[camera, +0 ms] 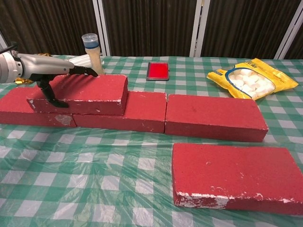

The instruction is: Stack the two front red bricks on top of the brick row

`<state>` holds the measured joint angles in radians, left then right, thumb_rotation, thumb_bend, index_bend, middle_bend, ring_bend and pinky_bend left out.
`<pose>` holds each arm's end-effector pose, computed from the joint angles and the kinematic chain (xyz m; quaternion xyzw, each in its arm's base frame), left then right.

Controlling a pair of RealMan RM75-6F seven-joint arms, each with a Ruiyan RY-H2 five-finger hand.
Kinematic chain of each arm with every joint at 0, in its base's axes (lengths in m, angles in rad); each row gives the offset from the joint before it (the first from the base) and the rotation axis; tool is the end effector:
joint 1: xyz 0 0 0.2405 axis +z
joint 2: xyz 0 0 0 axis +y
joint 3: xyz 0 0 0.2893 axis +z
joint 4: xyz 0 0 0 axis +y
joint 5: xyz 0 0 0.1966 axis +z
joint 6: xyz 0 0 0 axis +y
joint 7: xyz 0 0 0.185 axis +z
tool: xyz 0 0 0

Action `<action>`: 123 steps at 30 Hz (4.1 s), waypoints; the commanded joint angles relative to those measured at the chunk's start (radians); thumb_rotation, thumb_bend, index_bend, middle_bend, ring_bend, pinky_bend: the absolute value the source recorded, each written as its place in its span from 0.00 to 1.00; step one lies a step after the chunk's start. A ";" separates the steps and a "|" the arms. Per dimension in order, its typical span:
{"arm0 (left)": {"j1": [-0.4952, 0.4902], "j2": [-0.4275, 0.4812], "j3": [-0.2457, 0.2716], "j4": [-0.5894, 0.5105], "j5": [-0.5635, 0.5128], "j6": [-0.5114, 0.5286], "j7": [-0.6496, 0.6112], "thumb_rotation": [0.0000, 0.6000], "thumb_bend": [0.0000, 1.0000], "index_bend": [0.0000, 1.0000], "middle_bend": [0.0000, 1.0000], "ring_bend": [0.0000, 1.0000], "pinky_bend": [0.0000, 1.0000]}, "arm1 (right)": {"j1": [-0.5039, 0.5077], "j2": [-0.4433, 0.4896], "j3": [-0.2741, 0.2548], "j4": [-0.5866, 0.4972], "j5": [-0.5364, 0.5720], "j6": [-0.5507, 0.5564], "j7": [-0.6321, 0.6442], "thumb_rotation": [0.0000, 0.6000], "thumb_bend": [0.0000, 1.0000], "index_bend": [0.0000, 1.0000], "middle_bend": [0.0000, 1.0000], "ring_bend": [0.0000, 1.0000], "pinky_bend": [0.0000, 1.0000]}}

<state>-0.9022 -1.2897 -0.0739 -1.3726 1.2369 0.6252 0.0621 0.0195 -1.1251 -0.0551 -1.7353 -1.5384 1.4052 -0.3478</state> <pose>-0.1901 0.4449 0.0377 -0.8228 -0.3434 -0.2474 0.3793 -0.3305 -0.1762 0.1399 0.6762 -0.3767 0.2616 0.5766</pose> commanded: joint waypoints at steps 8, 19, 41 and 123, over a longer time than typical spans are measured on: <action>0.002 0.005 -0.002 -0.017 -0.004 0.001 -0.004 1.00 0.32 0.00 0.00 0.00 0.07 | 0.000 0.002 -0.002 -0.002 -0.001 0.000 0.000 0.93 0.18 0.00 0.00 0.00 0.00; 0.011 0.010 -0.003 -0.023 0.023 0.014 -0.040 1.00 0.29 0.00 0.00 0.00 0.04 | 0.000 0.001 -0.002 -0.002 -0.001 0.001 0.000 0.93 0.18 0.00 0.00 0.00 0.00; 0.369 0.116 0.163 -0.174 0.276 0.554 0.027 1.00 0.31 0.00 0.00 0.00 0.03 | 0.039 -0.055 -0.035 0.013 -0.110 -0.046 0.006 0.93 0.17 0.00 0.00 0.00 0.00; 0.572 -0.051 0.099 0.187 0.329 0.698 -0.147 1.00 0.32 0.00 0.00 0.00 0.01 | 0.568 -0.098 0.316 -0.295 0.581 -0.416 -0.151 1.00 0.14 0.46 0.37 0.31 0.50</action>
<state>-0.3308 -1.3390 0.0273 -1.1852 1.5689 1.3236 -0.0875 0.5001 -1.2409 0.1858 -2.0625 -1.0521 1.0525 -0.4831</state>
